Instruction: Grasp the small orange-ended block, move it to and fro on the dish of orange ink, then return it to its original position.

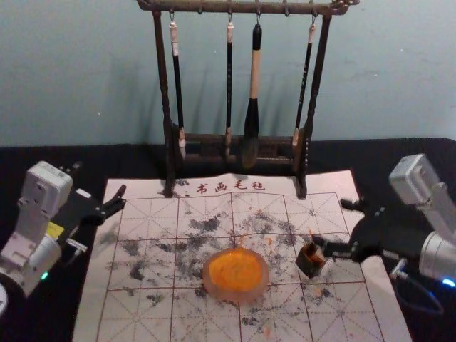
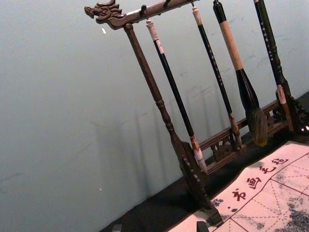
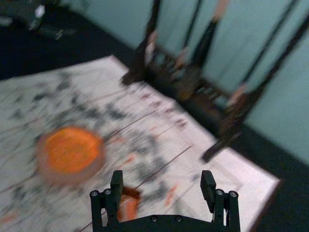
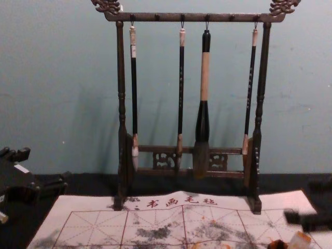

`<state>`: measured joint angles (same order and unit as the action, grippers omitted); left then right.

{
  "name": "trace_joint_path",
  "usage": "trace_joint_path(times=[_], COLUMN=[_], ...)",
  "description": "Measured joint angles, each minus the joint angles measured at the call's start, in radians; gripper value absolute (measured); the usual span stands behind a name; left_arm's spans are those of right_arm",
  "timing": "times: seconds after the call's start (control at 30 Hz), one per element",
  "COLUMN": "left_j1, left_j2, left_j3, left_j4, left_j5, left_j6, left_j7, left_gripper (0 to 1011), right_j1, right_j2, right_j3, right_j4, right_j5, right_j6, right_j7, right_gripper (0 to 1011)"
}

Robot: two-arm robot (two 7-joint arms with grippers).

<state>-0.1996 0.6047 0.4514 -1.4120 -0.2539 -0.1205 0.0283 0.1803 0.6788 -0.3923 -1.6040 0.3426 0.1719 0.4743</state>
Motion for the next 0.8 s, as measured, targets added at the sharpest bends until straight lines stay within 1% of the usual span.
trace_joint_path(times=[0.07,0.1,0.2,0.23,0.27,0.3,0.37,0.4,0.43,0.47,0.5,0.53,0.63,0.67,0.77,0.8], left_j1=[0.000,0.000,0.000,0.000,0.000,0.000,0.000,0.000,0.000,0.000,0.000,0.000,0.000,0.000,0.000,0.000], left_j2=[0.000,0.000,0.000,0.000,0.000,0.000,0.000,0.000,0.000,0.000,0.000,0.000,0.000,0.000,0.000,0.000], left_j3=[0.000,0.000,0.000,0.000,0.000,0.000,0.000,0.000,0.000,0.000,0.000,0.000,0.000,0.000,0.000,0.000], left_j4=[0.000,0.000,0.000,0.000,0.000,0.000,0.000,0.000,0.000,0.000,0.000,0.000,0.000,0.000,0.000,0.000], left_j5=[0.000,0.000,0.000,0.000,0.000,0.000,0.000,0.000,0.000,0.000,0.000,0.000,0.000,0.000,0.000,0.000], left_j6=[0.000,0.000,0.000,0.000,0.000,0.000,0.000,0.000,0.000,0.000,0.000,0.000,0.000,0.000,0.000,0.000], left_j7=[0.000,0.000,0.000,0.000,0.000,0.000,0.000,0.000,0.000,0.000,0.000,0.000,0.000,0.000,0.000,0.000], left_gripper=[1001,1001,1002,1001,1001,1001,1001,1001,1001,1001,1001,1001,1001,1001,1001,1001], right_j1=[-0.022,-0.043,-0.083,-0.112,-0.126,-0.150,-0.171,-0.189,-0.189,-0.202,-0.209,-0.218,-0.226,-0.228,-0.229,-0.229], right_j2=[-0.007,-0.015,-0.033,-0.047,-0.055,-0.072,-0.091,-0.109,-0.109,-0.125,-0.134,-0.149,-0.167,-0.174,-0.182,-0.182], right_j3=[0.024,0.045,0.077,0.092,0.097,0.104,0.111,0.116,0.116,0.118,0.118,0.119,0.119,0.119,0.121,0.121], right_j4=[-0.014,-0.025,-0.041,-0.045,-0.045,-0.041,-0.032,-0.019,-0.019,-0.006,0.002,0.018,0.040,0.050,0.064,0.064], right_j5=[-0.002,-0.010,-0.039,-0.074,-0.095,-0.137,-0.171,-0.206,-0.206,-0.237,-0.251,-0.277,-0.308,-0.325,-0.348,-0.347], right_j6=[-0.023,-0.045,-0.082,-0.109,-0.123,-0.144,-0.156,-0.169,-0.169,-0.178,-0.182,-0.189,-0.202,-0.212,-0.227,-0.227], right_j7=[-0.036,-0.075,-0.155,-0.217,-0.250,-0.316,-0.371,-0.424,-0.424,-0.467,-0.489,-0.522,-0.557,-0.572,-0.590,-0.590], right_gripper=[1002,1002,1002,1002,1002,1002,1000,1002,1002,1000,1002,1002,1000,1002,1000,1002])
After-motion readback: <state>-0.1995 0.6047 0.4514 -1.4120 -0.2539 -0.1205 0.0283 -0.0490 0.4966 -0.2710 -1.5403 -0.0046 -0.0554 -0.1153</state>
